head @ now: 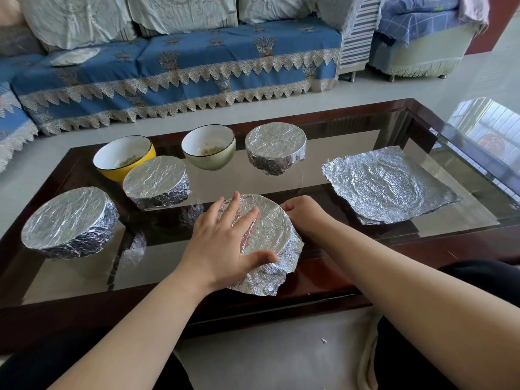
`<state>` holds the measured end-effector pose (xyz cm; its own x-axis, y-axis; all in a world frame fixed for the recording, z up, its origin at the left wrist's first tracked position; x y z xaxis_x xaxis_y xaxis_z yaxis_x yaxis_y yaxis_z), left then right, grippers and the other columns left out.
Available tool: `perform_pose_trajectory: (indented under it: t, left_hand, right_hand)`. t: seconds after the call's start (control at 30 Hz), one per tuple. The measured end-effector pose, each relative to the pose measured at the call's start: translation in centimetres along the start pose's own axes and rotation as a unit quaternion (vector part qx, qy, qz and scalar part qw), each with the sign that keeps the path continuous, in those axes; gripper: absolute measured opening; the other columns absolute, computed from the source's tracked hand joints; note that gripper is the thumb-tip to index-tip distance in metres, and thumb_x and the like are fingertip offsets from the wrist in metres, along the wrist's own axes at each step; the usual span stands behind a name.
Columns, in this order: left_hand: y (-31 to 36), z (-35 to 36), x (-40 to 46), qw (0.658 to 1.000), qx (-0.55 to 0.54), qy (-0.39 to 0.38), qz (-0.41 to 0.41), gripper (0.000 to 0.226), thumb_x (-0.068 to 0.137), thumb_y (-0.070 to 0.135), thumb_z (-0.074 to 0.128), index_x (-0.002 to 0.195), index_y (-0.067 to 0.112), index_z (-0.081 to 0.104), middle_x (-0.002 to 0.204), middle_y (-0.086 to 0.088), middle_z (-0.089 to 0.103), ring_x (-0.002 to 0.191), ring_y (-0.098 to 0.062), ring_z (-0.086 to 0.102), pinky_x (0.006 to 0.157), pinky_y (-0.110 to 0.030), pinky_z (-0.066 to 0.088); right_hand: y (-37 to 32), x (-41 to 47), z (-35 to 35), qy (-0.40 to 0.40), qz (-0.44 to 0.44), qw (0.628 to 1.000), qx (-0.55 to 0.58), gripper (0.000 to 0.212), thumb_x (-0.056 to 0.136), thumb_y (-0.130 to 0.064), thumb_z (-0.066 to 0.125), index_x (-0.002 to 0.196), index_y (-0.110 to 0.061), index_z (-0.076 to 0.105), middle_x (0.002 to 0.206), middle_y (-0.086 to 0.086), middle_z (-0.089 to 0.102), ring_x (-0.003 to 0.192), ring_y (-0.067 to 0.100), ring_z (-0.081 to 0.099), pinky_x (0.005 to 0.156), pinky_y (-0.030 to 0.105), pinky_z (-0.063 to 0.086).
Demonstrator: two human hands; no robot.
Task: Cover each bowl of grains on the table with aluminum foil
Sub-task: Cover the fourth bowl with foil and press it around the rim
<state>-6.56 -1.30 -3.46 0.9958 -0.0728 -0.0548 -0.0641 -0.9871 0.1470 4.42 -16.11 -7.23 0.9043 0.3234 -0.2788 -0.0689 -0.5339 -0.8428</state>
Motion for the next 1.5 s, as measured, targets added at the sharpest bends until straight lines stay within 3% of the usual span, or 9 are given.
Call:
perform_pose_trajectory:
  t: [0.17,0.3,0.37,0.63,0.8,0.9,1.13,1.37,1.5]
  left_hand:
    - [0.4,0.0,0.2,0.999,0.017,0.0,-0.049,0.135,0.041,0.101,-0.019,0.156,0.038,0.011,0.166,-0.003,-0.009,0.151,-0.028,-0.006,0.119,-0.051,0.007]
    - [1.1,0.3,0.6,0.995,0.018,0.007,-0.1,0.124,0.049,0.098,-0.014,0.156,0.039,0.009,0.166,-0.007,-0.008,0.151,-0.034,-0.006,0.118,-0.054,0.007]
    - [1.4,0.4,0.8,0.993,0.016,0.01,-0.113,0.115,0.054,0.095,-0.012,0.154,0.043,0.006,0.166,-0.008,-0.008,0.15,-0.037,-0.006,0.118,-0.056,0.007]
    - [2.0,0.1,0.8,0.993,0.027,-0.027,-0.113,0.103,0.06,0.092,-0.011,0.153,0.049,0.002,0.165,-0.008,-0.012,0.149,-0.043,-0.01,0.119,-0.058,0.004]
    - [0.4,-0.4,0.0,0.992,0.044,-0.09,-0.076,0.116,0.055,0.095,0.005,0.154,0.038,-0.013,0.161,-0.009,-0.026,0.15,-0.033,-0.016,0.12,-0.052,0.001]
    - [-0.5,-0.4,-0.3,0.993,0.023,-0.094,-0.071,0.126,0.052,0.098,0.013,0.155,0.032,-0.016,0.161,-0.007,-0.028,0.15,-0.027,-0.018,0.121,-0.048,0.0]
    - [-0.5,0.0,-0.3,0.994,-0.034,-0.048,-0.09,0.133,0.049,0.102,0.025,0.157,0.031,-0.006,0.163,-0.001,-0.021,0.15,-0.031,-0.009,0.121,-0.047,0.004]
    - [-0.3,-0.3,-0.3,0.992,-0.068,-0.035,-0.099,0.131,0.051,0.097,0.033,0.158,0.031,-0.002,0.164,0.002,-0.019,0.15,-0.031,-0.005,0.12,-0.047,0.006]
    - [-0.9,-0.2,-0.8,0.982,-0.177,0.004,-0.065,0.128,0.047,0.09,0.056,0.156,0.038,0.012,0.163,0.009,-0.017,0.15,-0.017,-0.008,0.121,-0.045,0.006]
  right_hand:
    - [-1.1,-0.9,-1.3,0.008,0.03,0.996,0.083,0.042,0.101,-0.039,0.048,0.093,-0.007,0.074,0.065,0.0,0.063,0.042,0.004,0.052,0.042,0.012,0.038]
    - [-3.0,-1.8,-1.5,-0.012,-0.026,1.0,-0.008,0.062,0.091,-0.066,0.044,0.062,-0.011,0.052,0.056,-0.002,0.045,0.048,0.008,0.041,0.052,0.025,0.031]
    - [-3.5,-1.6,-1.2,0.009,-0.05,0.997,-0.051,0.057,0.09,-0.064,0.049,0.061,-0.016,0.038,0.053,-0.003,0.032,0.045,0.009,0.03,0.05,0.028,0.024]
    - [-3.4,-0.4,-0.5,0.09,-0.114,0.98,-0.134,0.038,0.092,-0.036,0.056,0.08,-0.002,0.069,0.054,0.001,0.05,0.053,0.016,0.043,0.052,0.028,0.032]
    - [-3.0,0.2,-0.7,0.075,-0.125,0.977,-0.155,0.042,0.093,-0.039,0.057,0.062,-0.011,0.057,0.055,0.0,0.05,0.052,0.015,0.042,0.051,0.027,0.029]
    - [-3.1,0.4,-0.8,0.085,-0.134,0.978,-0.138,0.025,0.091,-0.043,0.06,0.092,-0.019,0.069,0.079,-0.007,0.064,0.073,0.012,0.058,0.062,0.026,0.039]
    - [-1.2,-1.0,-1.1,0.08,-0.1,0.992,0.001,0.047,0.096,-0.041,0.056,0.085,0.004,0.064,0.063,0.004,0.048,0.057,0.014,0.041,0.056,0.029,0.03]
    - [-1.0,-1.7,-0.7,0.124,-0.116,0.985,0.014,0.022,0.096,-0.031,0.057,0.094,-0.012,0.066,0.073,-0.004,0.062,0.064,0.009,0.052,0.063,0.026,0.041]
    - [-0.9,-1.6,-0.7,0.136,-0.115,0.984,0.011,0.02,0.095,-0.029,0.059,0.09,-0.01,0.062,0.067,-0.008,0.054,0.059,0.004,0.046,0.056,0.021,0.036]
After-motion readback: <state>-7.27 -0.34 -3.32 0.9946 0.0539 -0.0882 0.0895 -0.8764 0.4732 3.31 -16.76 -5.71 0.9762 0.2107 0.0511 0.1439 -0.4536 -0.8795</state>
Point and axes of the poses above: each hand's wrist, its own x-axis towards the middle knuckle, its own z-axis out of the palm, y = z × x, the point moved 4 cm from there along x, towards the middle knuckle
